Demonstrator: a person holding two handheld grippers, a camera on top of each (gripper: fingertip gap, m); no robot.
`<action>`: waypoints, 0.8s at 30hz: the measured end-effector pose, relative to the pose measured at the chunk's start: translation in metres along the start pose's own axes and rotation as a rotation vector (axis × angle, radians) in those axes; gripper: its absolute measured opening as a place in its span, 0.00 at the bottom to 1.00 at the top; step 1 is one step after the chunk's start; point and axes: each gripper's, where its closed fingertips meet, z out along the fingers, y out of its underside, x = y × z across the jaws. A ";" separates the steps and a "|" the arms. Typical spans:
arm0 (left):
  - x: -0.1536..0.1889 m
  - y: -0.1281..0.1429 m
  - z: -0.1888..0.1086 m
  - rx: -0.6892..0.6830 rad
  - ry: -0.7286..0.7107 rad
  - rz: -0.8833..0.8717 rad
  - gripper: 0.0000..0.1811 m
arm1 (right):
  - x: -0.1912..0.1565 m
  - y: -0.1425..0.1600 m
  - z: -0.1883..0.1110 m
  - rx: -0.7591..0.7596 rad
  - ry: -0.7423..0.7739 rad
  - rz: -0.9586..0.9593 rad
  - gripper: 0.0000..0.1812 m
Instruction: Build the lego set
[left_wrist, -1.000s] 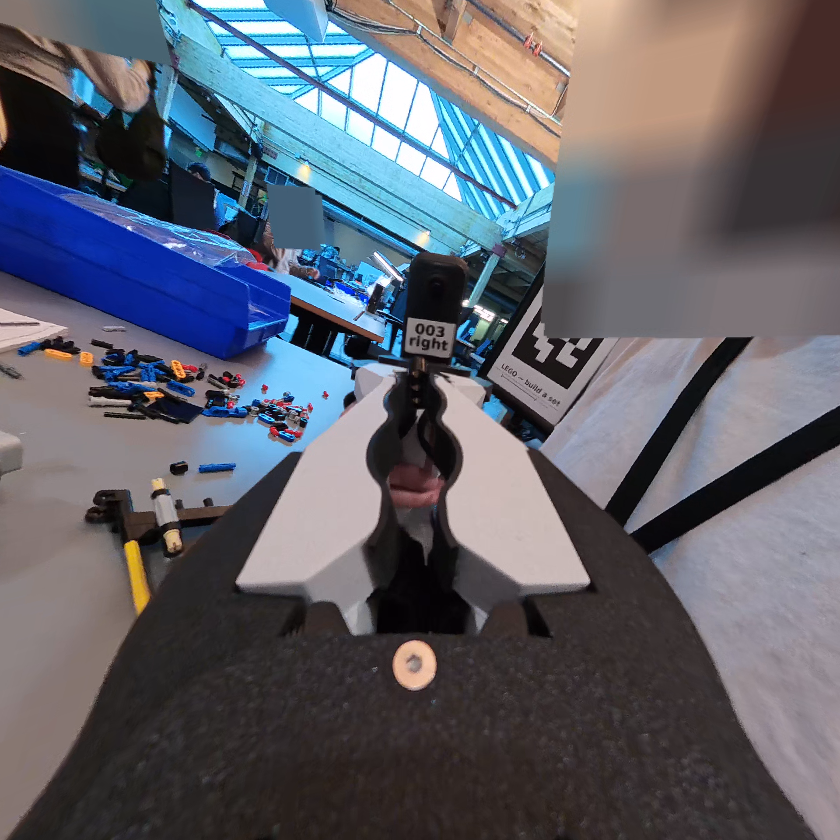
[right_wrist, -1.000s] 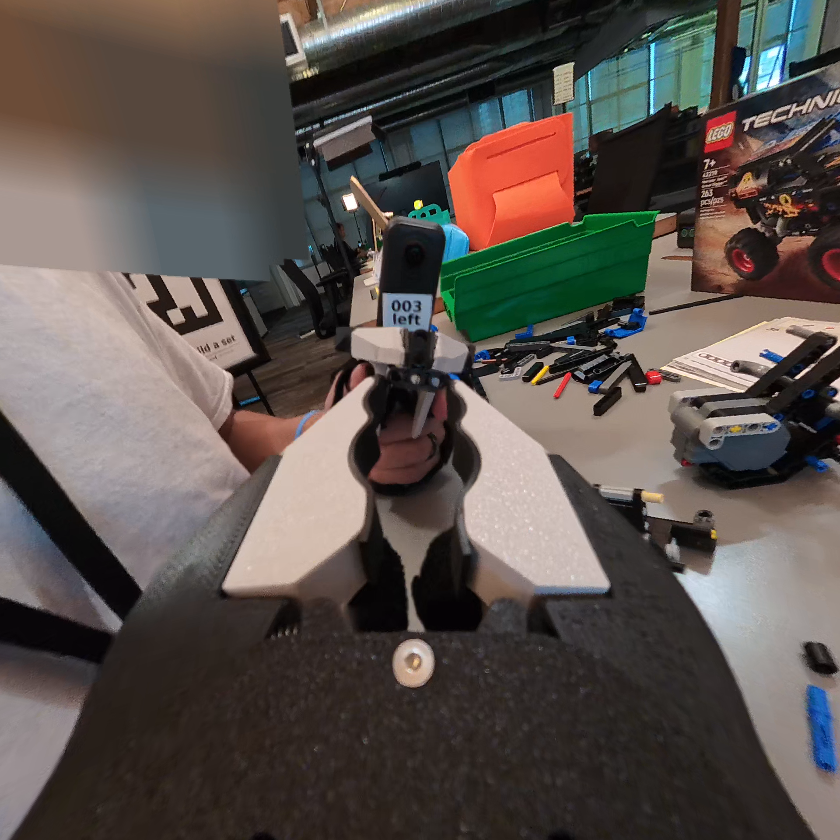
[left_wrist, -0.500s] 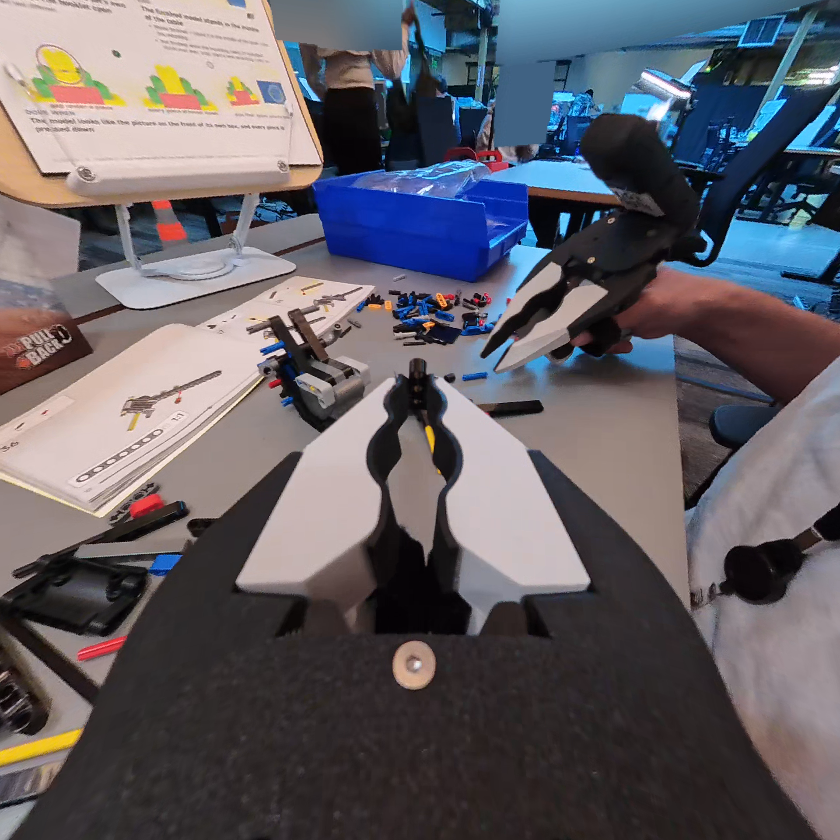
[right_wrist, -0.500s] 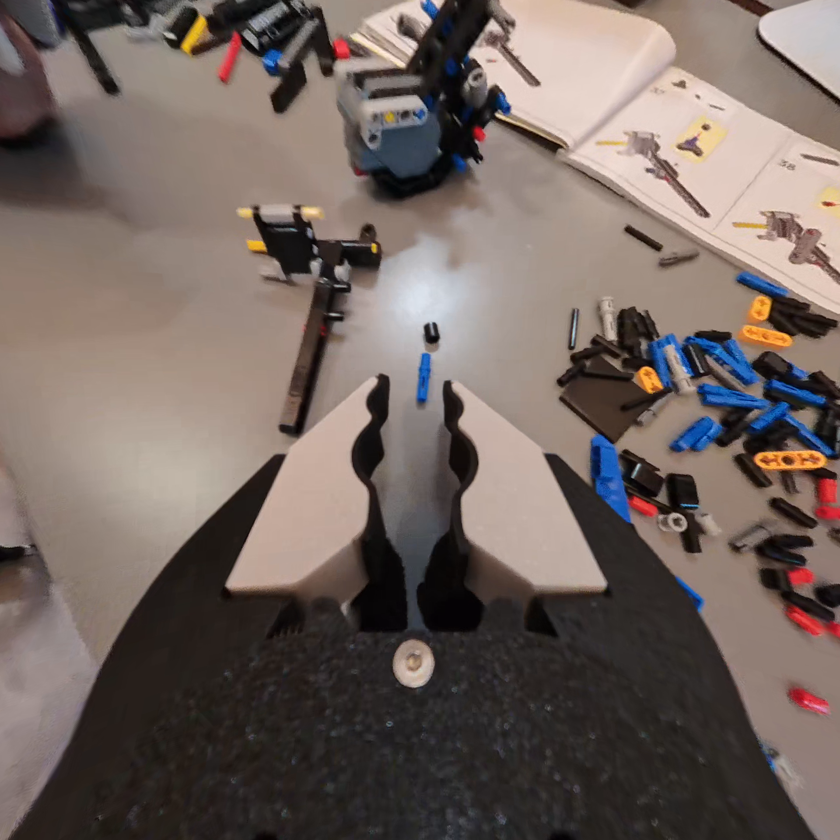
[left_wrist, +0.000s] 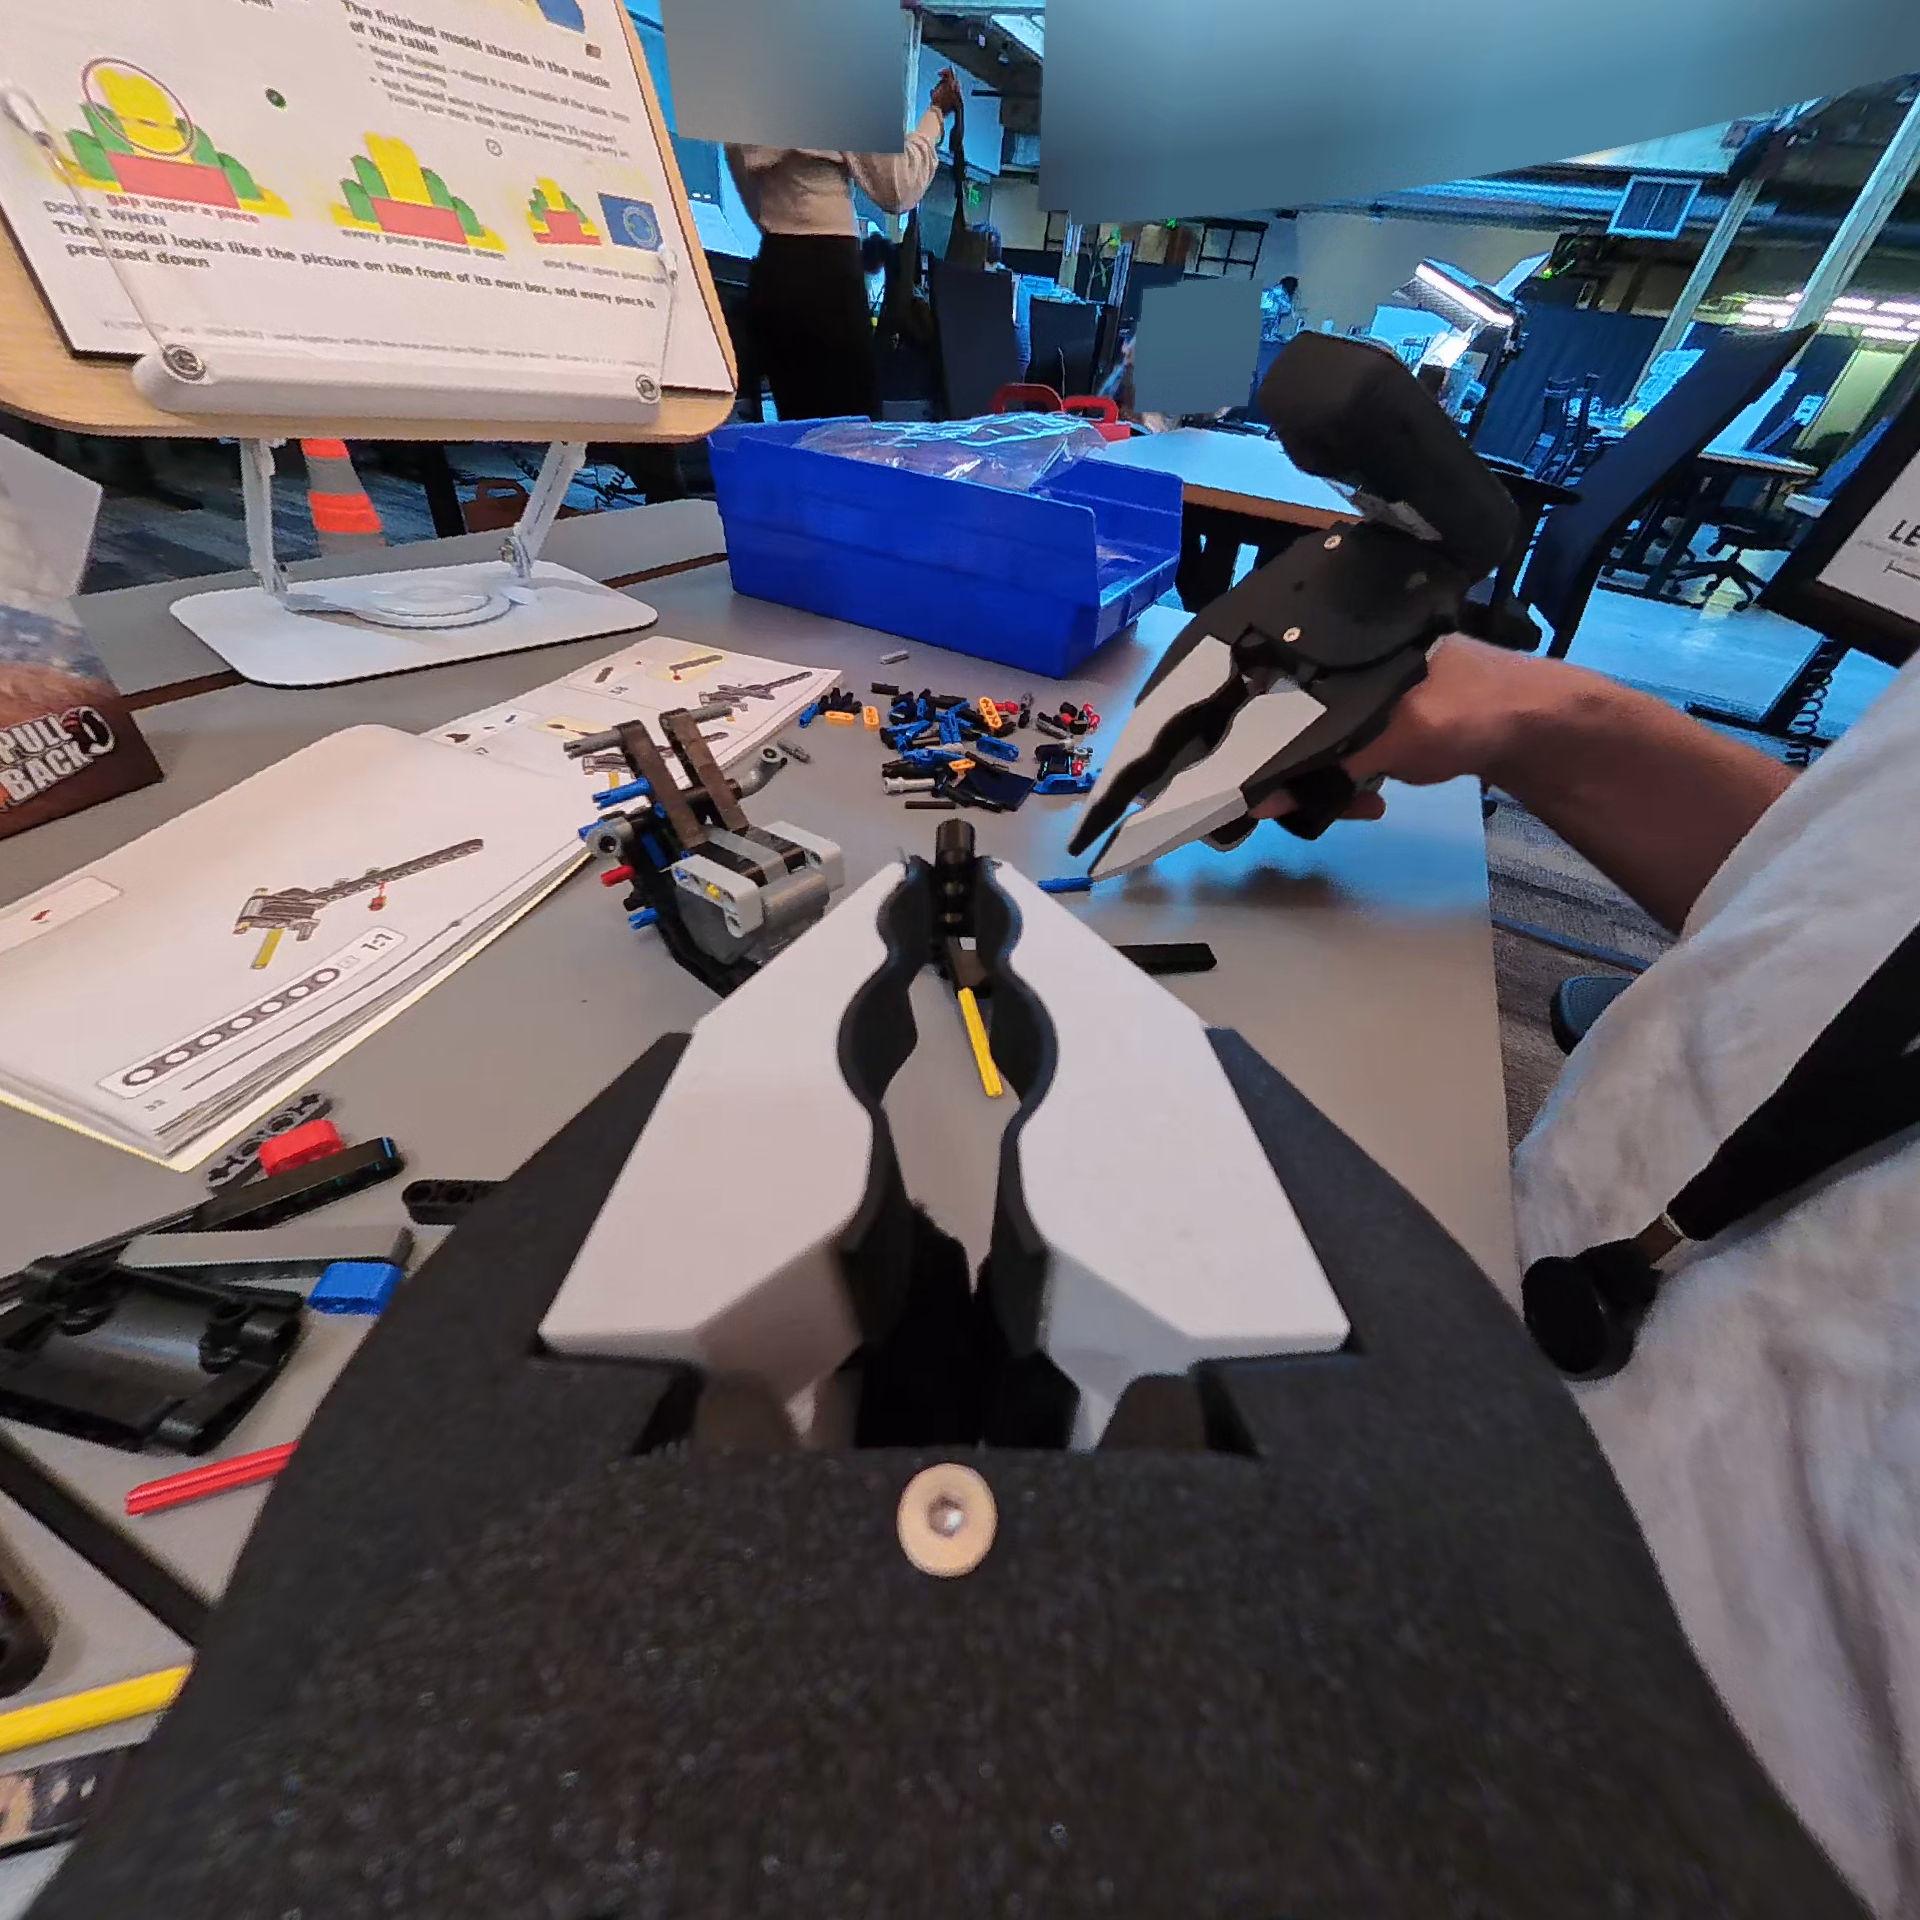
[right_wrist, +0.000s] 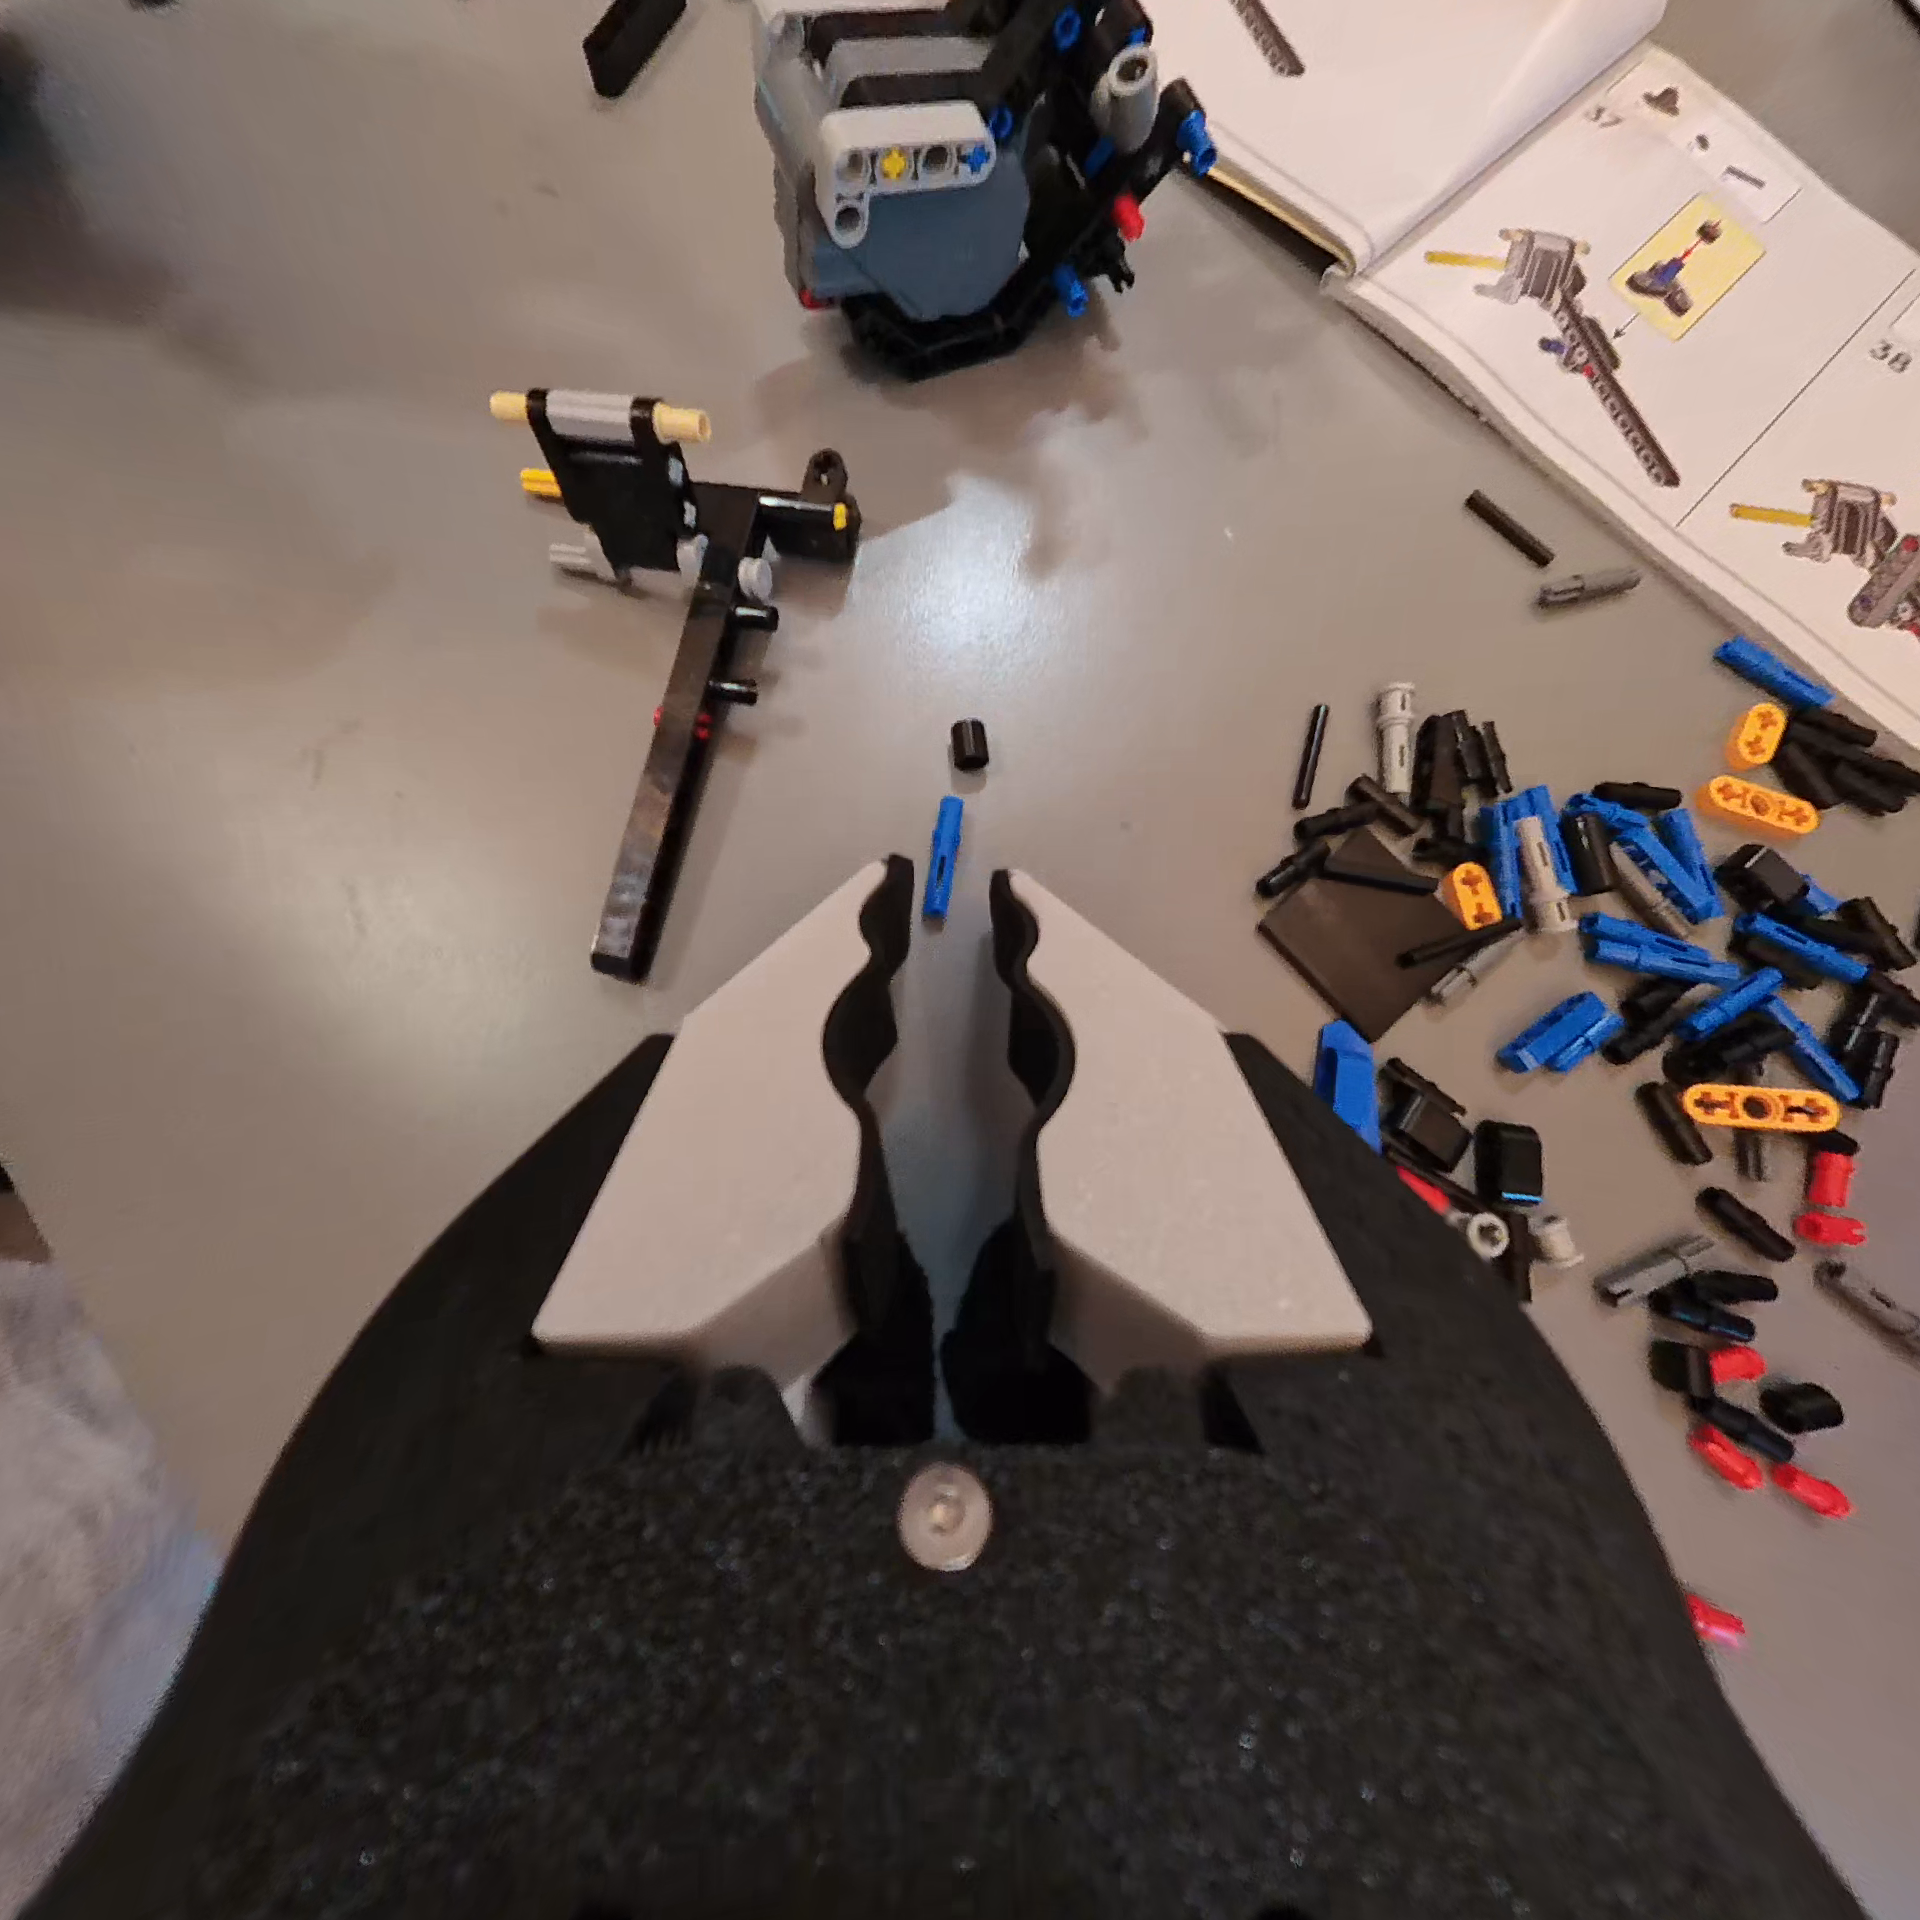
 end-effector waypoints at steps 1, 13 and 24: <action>0.000 0.000 0.000 -0.001 0.001 0.002 0.03 | 0.000 0.002 -0.001 -0.004 -0.003 0.001 0.08; 0.004 0.002 0.001 -0.014 0.010 0.027 0.03 | -0.012 0.005 0.005 -0.015 0.000 0.041 0.07; 0.006 0.001 -0.002 -0.002 0.020 0.020 0.03 | -0.006 0.002 0.009 0.009 0.091 0.083 0.10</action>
